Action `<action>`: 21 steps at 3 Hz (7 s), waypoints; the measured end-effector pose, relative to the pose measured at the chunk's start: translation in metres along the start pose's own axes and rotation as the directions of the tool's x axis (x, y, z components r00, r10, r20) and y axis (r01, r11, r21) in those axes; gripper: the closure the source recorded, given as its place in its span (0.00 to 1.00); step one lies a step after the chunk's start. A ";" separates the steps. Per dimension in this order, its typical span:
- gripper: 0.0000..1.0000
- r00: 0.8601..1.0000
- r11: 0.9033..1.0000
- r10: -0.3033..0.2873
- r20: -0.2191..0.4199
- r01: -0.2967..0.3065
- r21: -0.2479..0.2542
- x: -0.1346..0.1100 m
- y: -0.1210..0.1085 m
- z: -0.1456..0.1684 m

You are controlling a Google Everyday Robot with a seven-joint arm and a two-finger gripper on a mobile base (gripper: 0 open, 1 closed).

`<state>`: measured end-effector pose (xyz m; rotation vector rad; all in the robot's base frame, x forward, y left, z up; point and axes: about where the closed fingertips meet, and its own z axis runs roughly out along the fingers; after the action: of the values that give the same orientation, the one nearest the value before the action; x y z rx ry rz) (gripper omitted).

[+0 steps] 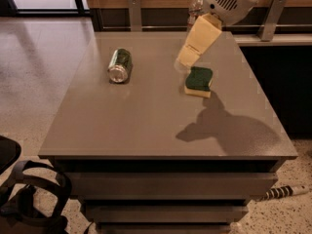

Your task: Place green can upright

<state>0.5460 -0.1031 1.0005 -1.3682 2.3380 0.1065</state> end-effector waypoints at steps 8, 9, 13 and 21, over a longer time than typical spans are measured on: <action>0.00 0.806 0.819 0.569 -0.161 -0.540 0.193 -0.168 -0.002 0.169; 0.00 0.764 0.775 0.630 -0.140 -0.609 0.169 -0.180 -0.025 0.193; 0.00 0.464 0.494 0.860 -0.214 -0.862 0.117 -0.177 -0.015 0.245; 0.44 0.548 0.558 0.826 -0.131 -0.827 0.061 -0.239 -0.042 0.283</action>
Offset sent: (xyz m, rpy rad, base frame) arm 0.0277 0.0257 0.0065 0.0061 0.0184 -0.1035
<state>0.7733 0.1479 0.8449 -0.1219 2.9089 0.2997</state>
